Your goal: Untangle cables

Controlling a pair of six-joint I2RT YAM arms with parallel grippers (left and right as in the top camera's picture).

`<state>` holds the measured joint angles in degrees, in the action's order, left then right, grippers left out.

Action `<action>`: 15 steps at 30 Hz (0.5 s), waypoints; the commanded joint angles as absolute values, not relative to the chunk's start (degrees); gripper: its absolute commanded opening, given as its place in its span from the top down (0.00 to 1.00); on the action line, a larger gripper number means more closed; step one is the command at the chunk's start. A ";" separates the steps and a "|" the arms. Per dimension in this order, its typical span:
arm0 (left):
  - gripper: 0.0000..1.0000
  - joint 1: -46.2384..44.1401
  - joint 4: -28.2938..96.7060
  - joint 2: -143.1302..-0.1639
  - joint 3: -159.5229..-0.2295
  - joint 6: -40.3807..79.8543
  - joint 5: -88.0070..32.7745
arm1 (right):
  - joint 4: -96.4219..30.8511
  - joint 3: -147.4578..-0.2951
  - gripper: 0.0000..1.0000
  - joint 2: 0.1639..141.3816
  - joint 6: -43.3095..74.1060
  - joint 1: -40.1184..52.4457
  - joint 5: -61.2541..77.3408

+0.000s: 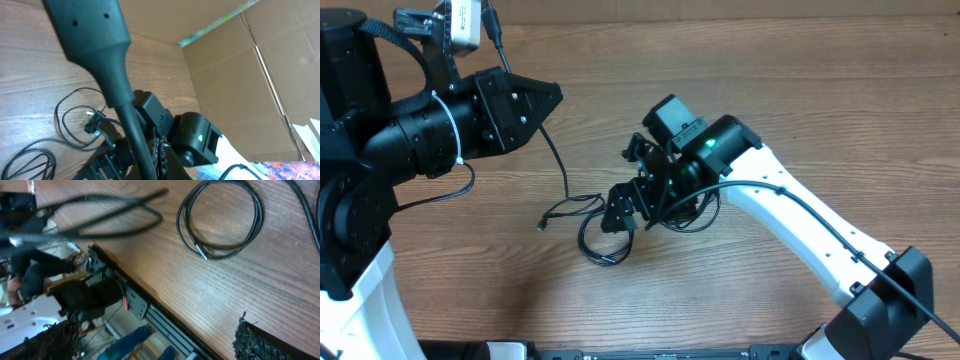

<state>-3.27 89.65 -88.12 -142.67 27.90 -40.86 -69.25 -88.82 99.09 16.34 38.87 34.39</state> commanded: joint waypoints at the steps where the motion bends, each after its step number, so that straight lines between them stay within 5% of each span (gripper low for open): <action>1: 0.96 -3.03 89.78 -87.46 -143.74 31.29 -42.19 | -67.26 -89.10 0.00 98.87 22.13 38.94 30.52; 9: 0.96 -3.03 89.78 -87.46 -143.74 35.53 -48.18 | -61.06 -89.10 0.00 98.87 23.16 38.96 31.11; 15: 0.96 -3.03 90.85 -87.46 -143.74 39.27 -50.26 | -59.81 -89.10 0.00 98.87 28.25 38.94 14.44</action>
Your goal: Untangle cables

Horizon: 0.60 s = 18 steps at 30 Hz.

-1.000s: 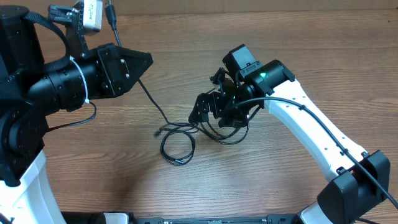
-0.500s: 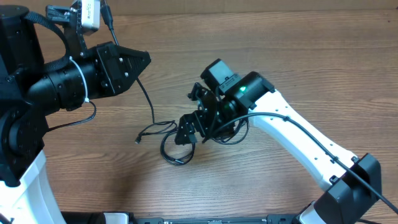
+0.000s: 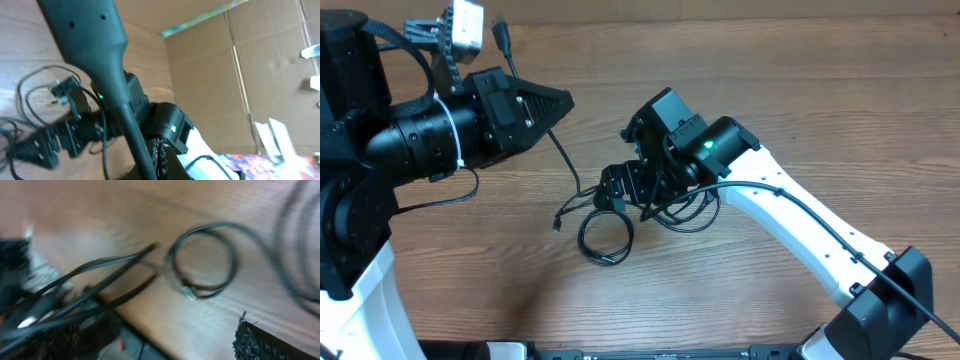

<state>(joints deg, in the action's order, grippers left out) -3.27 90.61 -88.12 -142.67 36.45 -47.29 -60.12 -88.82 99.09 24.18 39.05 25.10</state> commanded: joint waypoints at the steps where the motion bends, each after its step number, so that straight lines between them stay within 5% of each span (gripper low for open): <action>1: 0.96 -3.03 91.39 -87.46 -143.74 39.79 -50.78 | -59.59 -89.10 0.00 98.87 29.50 38.94 12.34; 12: 0.96 -3.03 93.19 -87.48 -143.74 38.44 -50.00 | -53.41 -89.10 0.00 98.87 30.68 38.94 10.20; 18: 0.96 -3.03 96.79 -87.50 -143.61 37.34 -38.30 | -56.88 -89.10 0.00 98.87 37.98 38.76 3.88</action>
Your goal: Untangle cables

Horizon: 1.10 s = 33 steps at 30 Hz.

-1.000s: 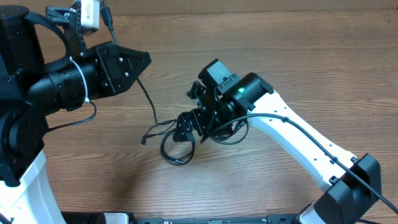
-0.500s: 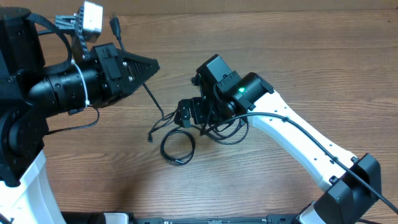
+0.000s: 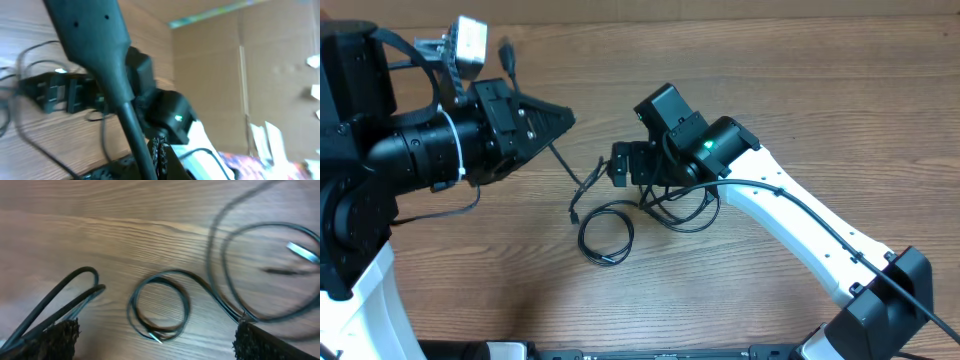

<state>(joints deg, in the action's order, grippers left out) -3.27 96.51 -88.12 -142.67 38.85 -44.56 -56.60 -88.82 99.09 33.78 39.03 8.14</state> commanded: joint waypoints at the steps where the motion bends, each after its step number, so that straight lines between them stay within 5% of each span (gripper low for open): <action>1: 0.96 -3.03 96.79 -87.50 -143.55 36.69 -37.74 | -57.14 -89.10 0.00 98.89 37.98 38.76 3.92; 12: 0.96 -3.57 96.82 -87.48 -143.04 32.21 -33.71 | -59.27 -89.10 0.00 98.89 44.75 38.76 -1.28; 21: 0.96 -6.59 96.79 -87.53 -142.71 29.98 -31.09 | -54.70 -89.10 0.00 99.48 30.37 39.33 24.47; 33: 0.96 -6.81 96.79 -87.53 -142.69 28.23 -36.10 | -54.83 -89.10 0.00 103.61 27.14 40.77 26.65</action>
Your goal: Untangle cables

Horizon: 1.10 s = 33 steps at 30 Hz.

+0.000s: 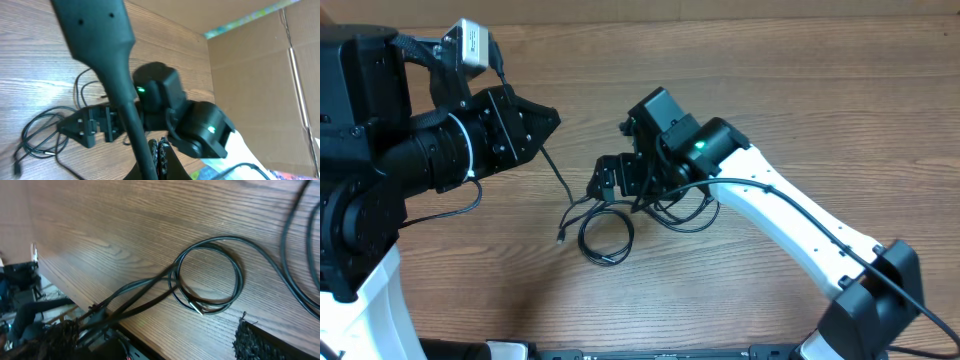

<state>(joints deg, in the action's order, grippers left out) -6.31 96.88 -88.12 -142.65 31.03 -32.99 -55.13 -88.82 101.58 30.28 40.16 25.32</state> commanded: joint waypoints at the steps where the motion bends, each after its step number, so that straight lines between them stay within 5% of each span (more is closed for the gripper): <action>1: 0.96 -6.92 96.79 -87.55 -142.71 28.23 -36.18 | -55.02 -89.10 0.00 104.07 26.65 40.77 26.65; 6: 0.96 -7.29 96.79 -87.61 -142.71 28.23 -35.44 | -57.23 -89.10 0.02 105.08 26.68 40.77 26.70; 12: 0.96 -7.29 96.79 -87.64 -142.69 28.21 -35.35 | -60.12 -89.10 0.28 105.08 26.44 40.77 26.72; 20: 0.96 -7.27 96.79 -87.66 -142.69 28.27 -33.67 | -65.17 -89.10 0.49 105.08 24.82 40.82 27.57; 33: 0.96 -7.25 96.16 -88.05 -142.69 35.64 -17.76 | -70.89 -89.10 0.57 105.08 23.86 40.97 29.23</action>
